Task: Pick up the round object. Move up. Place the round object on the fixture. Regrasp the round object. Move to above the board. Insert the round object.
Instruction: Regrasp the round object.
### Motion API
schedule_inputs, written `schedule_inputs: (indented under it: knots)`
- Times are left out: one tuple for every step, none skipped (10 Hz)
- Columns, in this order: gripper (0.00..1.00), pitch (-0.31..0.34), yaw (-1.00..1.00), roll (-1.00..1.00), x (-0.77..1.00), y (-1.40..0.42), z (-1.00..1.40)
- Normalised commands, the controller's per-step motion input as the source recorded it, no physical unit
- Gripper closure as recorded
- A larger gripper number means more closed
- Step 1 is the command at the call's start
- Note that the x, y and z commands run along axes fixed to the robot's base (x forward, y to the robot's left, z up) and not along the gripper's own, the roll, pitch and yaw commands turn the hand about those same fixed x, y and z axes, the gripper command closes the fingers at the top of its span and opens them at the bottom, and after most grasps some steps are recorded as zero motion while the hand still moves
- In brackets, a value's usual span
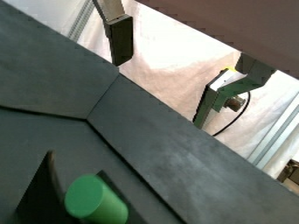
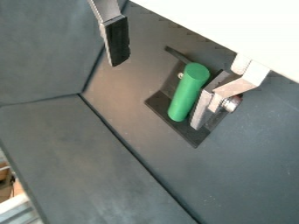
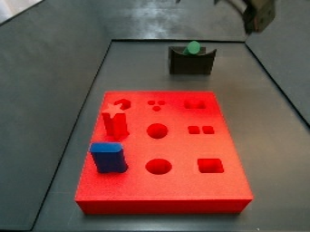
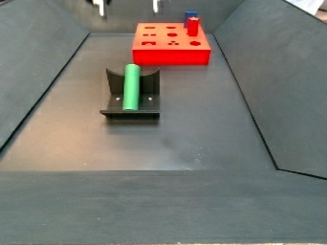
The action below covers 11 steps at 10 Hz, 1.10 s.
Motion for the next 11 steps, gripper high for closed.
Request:
schedule_inputs:
  knots:
    - [0.0,0.061,0.17,0.14,0.05,0.06,-1.0]
    - [0.0,0.015,0.17,0.11,0.07,0.06,-1.0]
    - [0.0,-0.04,0.15,0.09,0.08,0.05,-1.0]
    - [0.0,-0.074,0.14,0.08,0.09,0.05,-1.0]
    - [0.0,-0.102,0.1,0.08,0.1,0.04,-1.0]
    - [0.0,-0.116,0.07,0.08,0.11,0.04,-1.0]
    - [0.0,-0.119,0.03,0.07,0.11,0.03,-0.94]
    - [0.0,-0.115,0.02,0.07,0.1,0.03,-0.83]
    - [0.0,-0.086,-0.03,0.07,0.09,0.01,-0.57]
    - [0.0,-0.073,-0.04,0.07,0.08,0.01,-0.42]
    - [0.0,-0.058,-0.05,0.08,0.07,0.01,-0.27]
